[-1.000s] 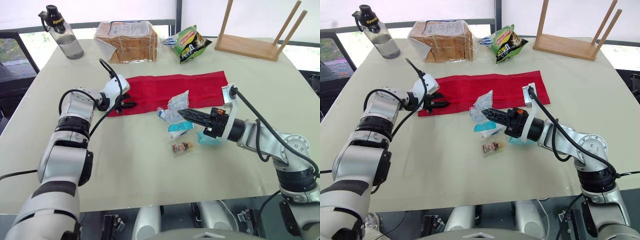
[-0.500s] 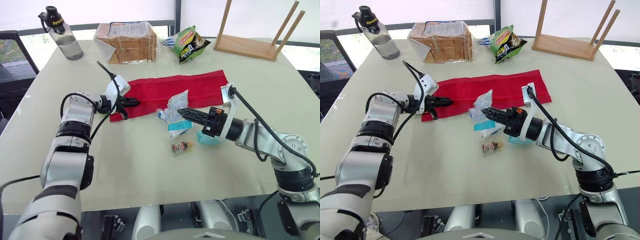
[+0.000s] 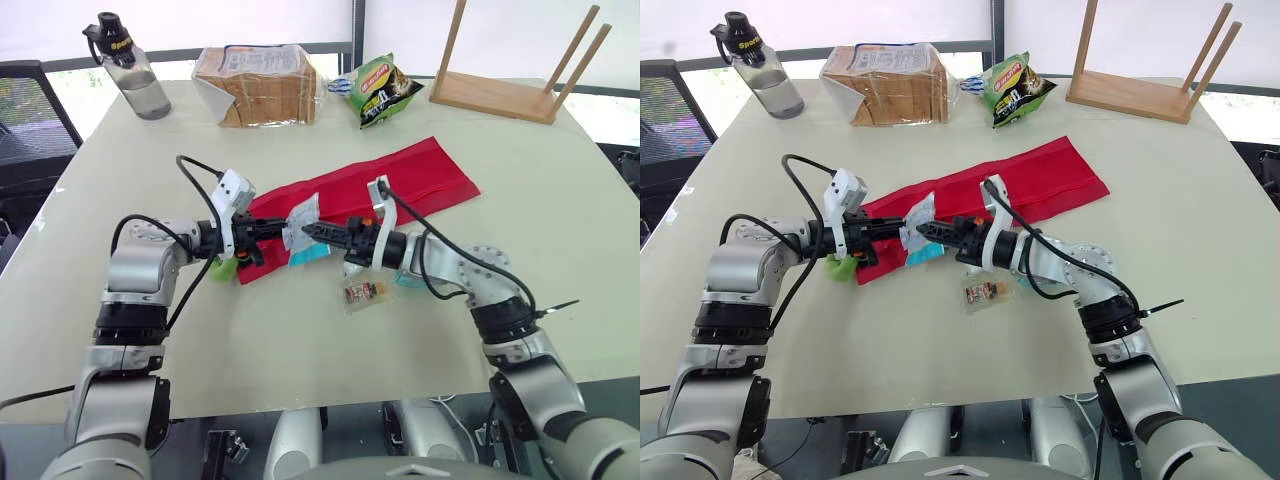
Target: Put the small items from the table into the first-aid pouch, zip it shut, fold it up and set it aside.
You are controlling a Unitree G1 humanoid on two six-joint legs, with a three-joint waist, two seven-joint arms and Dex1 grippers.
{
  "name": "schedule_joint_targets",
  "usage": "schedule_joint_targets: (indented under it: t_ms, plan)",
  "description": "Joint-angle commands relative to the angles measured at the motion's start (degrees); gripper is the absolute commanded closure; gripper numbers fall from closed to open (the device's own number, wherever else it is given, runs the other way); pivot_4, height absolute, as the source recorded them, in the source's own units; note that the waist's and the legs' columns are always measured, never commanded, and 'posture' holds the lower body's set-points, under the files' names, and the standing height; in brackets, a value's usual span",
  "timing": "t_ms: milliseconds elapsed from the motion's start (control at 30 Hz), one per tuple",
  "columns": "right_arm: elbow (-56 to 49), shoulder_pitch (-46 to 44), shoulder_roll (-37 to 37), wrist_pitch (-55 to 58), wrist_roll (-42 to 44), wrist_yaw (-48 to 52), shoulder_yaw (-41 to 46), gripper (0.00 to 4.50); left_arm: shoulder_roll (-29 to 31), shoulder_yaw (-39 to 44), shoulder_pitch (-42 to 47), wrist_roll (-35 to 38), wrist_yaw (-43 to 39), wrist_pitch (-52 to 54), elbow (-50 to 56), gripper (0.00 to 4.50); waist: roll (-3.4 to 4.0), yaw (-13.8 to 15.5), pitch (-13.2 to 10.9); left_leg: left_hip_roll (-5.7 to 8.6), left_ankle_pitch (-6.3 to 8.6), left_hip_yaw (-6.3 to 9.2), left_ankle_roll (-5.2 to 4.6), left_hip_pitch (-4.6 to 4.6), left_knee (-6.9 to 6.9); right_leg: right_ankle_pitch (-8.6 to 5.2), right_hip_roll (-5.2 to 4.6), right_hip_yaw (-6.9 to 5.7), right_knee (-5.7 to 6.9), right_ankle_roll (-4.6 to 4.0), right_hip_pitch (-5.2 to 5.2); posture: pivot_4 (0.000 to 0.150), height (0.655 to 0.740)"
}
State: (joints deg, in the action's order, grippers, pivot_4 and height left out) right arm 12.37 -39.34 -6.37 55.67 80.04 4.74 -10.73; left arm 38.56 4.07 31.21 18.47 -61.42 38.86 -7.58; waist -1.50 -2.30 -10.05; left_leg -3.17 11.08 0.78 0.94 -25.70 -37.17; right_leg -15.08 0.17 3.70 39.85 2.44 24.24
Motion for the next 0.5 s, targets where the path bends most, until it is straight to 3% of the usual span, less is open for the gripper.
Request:
schedule_joint_targets:
  t_ms: [33, 500]
  plan:
    - [2.4, -1.9, 1.9, 1.8, -4.2, 3.4, 1.6, 4.5, 0.8, 1.8, -0.6, 2.3, 1.3, 0.7, 4.5, 4.32, 0.0, -0.1, 0.0, 0.0, 0.0, 0.0, 0.0, 0.0, 0.0, 0.0, 0.0, 0.0, 0.0, 0.0, 0.0, 0.15, 0.74]
    - [13.0, -5.6, 6.4, 4.7, -22.3, 2.2, 7.8, 4.5, 1.9, 0.3, -5.5, 3.7, 1.2, -1.6, 7.6, 4.32, 0.02, -0.1, 0.0, 0.0, 0.0, 0.0, 0.0, 0.04, 0.03, 0.0, 0.0, 0.0, 0.01, 0.0, 0.0, 0.15, 0.74]
